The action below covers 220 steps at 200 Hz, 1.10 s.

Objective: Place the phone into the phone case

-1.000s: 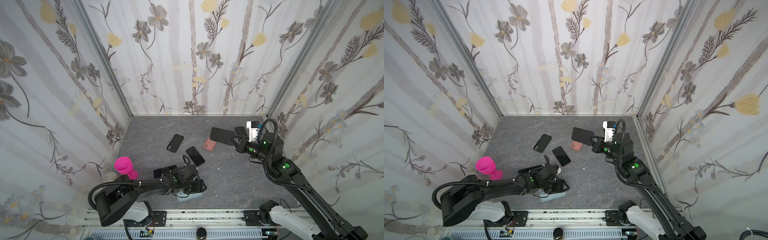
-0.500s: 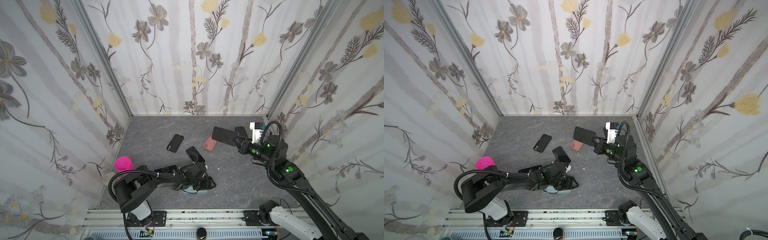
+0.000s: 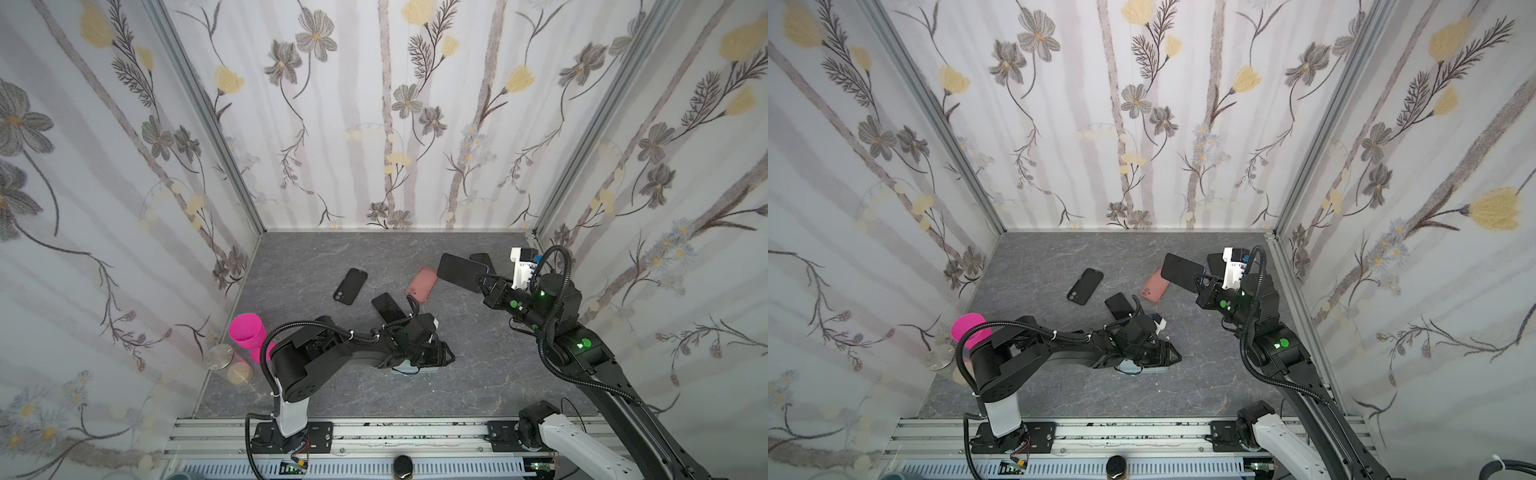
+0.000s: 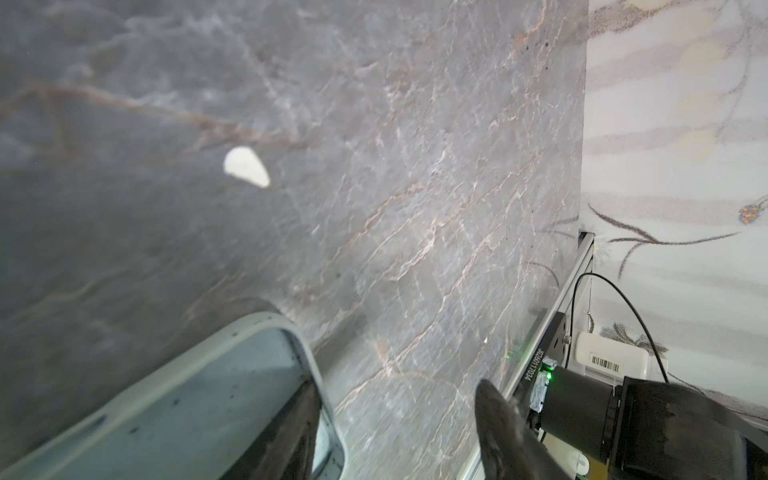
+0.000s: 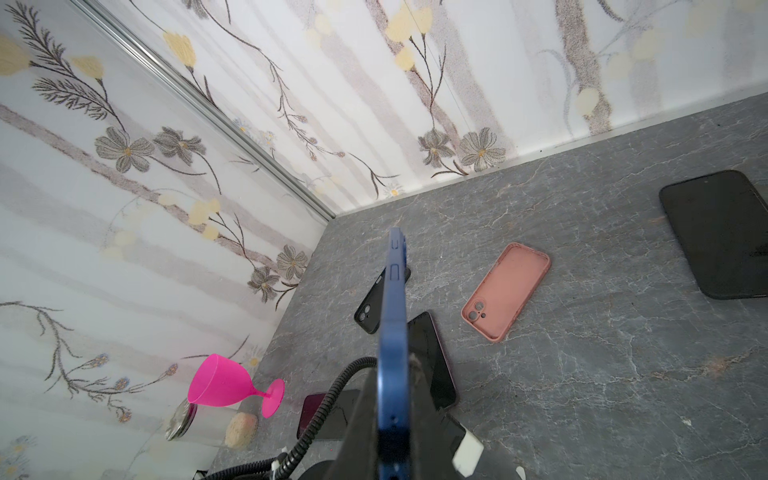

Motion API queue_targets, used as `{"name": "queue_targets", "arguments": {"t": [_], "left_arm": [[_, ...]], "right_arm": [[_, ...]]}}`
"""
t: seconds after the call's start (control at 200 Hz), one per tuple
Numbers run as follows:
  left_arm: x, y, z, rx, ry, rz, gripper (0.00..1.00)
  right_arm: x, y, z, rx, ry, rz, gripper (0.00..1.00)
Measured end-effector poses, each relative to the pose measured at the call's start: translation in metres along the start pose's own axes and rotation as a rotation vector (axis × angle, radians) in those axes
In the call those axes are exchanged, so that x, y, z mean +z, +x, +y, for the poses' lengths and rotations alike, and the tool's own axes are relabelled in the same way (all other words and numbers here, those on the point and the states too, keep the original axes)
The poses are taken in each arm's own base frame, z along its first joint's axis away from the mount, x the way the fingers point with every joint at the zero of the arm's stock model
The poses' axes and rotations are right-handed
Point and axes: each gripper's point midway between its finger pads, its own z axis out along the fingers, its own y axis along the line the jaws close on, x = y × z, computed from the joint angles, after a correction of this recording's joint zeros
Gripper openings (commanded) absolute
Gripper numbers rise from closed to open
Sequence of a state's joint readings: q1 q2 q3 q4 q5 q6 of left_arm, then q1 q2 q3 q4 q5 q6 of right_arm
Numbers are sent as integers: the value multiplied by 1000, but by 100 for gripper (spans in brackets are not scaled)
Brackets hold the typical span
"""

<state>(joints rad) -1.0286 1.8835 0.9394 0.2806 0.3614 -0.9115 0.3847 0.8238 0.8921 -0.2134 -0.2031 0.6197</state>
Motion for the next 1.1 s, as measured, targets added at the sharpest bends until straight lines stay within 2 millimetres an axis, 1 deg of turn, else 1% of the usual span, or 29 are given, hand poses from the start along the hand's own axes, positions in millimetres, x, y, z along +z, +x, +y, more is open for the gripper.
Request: {"name": "queue_targets", "arguments": {"t": [0.08, 0.23, 0.325, 0.405, 0.509, 0.599, 0.659, 0.709, 0.794, 0.874, 0.959, 1.024, 1.099], "left_arm": [[7, -8, -4, 6, -5, -12, 63], [14, -24, -11, 23, -28, -44, 64], [12, -31, -19, 51, -21, -58, 65], [3, -36, -26, 62, -12, -82, 67], [-16, -42, -43, 96, 26, -111, 68], [-38, -43, -54, 126, 46, -134, 68], [-55, -43, -57, 143, 53, -148, 68], [-68, -45, -56, 147, 48, -170, 67], [-93, -53, -47, 150, 17, -218, 67], [-118, -60, -36, 147, -25, -269, 67], [-144, -67, -22, 142, -72, -327, 67], [-159, -68, -11, 135, -96, -358, 66], [-177, -67, 7, 106, -130, -388, 64]], "right_arm": [[-3, -3, -5, 4, 17, -8, 0], [-9, -11, -13, 8, 54, -37, 0], [-11, -15, -19, 9, 80, -42, 0], [-14, -20, -19, 10, 89, -47, 0], [-18, -26, -16, -7, 88, -54, 0], [-17, -29, -14, -24, 89, -37, 0], [-16, -29, -14, -30, 97, -19, 0], [-15, -28, -12, -40, 93, -1, 0], [-15, -28, -8, -56, 80, 21, 0], [-14, -24, -5, -66, 65, 54, 0], [-10, -12, -7, -70, 56, 112, 0], [-7, 0, -9, -71, 40, 157, 0], [-5, 16, -12, -56, 23, 213, 0]]}}
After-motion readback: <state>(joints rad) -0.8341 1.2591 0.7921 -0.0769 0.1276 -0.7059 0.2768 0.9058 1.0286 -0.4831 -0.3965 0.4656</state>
